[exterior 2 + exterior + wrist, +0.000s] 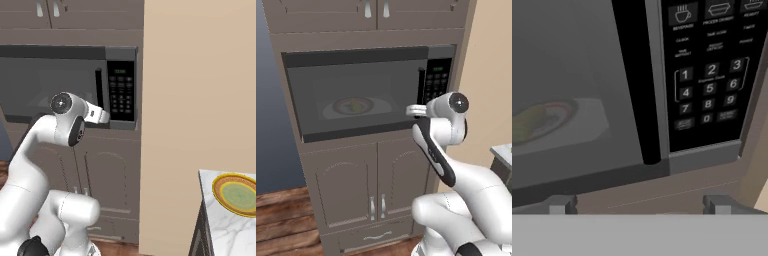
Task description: Pick the corn from the counter and place it in the microwave. Then turn on the microwave.
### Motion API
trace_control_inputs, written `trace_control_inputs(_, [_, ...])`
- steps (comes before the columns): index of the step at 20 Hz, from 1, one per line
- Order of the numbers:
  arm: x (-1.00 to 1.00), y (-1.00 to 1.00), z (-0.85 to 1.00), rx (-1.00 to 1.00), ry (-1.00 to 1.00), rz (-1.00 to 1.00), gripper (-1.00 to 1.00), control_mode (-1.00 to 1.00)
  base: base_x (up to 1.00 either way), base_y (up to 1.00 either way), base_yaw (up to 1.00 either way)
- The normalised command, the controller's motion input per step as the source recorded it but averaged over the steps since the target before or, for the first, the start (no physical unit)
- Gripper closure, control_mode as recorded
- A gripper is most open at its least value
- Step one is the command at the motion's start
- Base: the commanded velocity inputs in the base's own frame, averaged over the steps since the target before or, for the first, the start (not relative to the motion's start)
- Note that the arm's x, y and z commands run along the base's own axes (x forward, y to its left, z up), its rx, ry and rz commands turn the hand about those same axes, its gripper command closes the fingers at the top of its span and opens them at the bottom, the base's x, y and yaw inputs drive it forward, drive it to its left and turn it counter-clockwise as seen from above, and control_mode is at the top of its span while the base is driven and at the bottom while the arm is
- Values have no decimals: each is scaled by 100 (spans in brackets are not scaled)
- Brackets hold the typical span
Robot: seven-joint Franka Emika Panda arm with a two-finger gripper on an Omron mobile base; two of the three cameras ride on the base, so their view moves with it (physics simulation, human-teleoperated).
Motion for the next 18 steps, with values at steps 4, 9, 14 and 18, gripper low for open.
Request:
trace_control_inputs(4, [-16, -3, 2, 0, -6, 0, -100, -100, 0, 0, 0])
trace_control_inputs(9, [-5, 0, 0, 0, -8, 0, 100, -100, 0, 0, 0])
trace_control_inputs(14, [-3, -4, 2, 1, -2, 0, 100, -100, 0, 0, 0])
trace_control_inputs(18, [0, -12, 6, 9, 0, -1, 100, -100, 0, 0, 0])
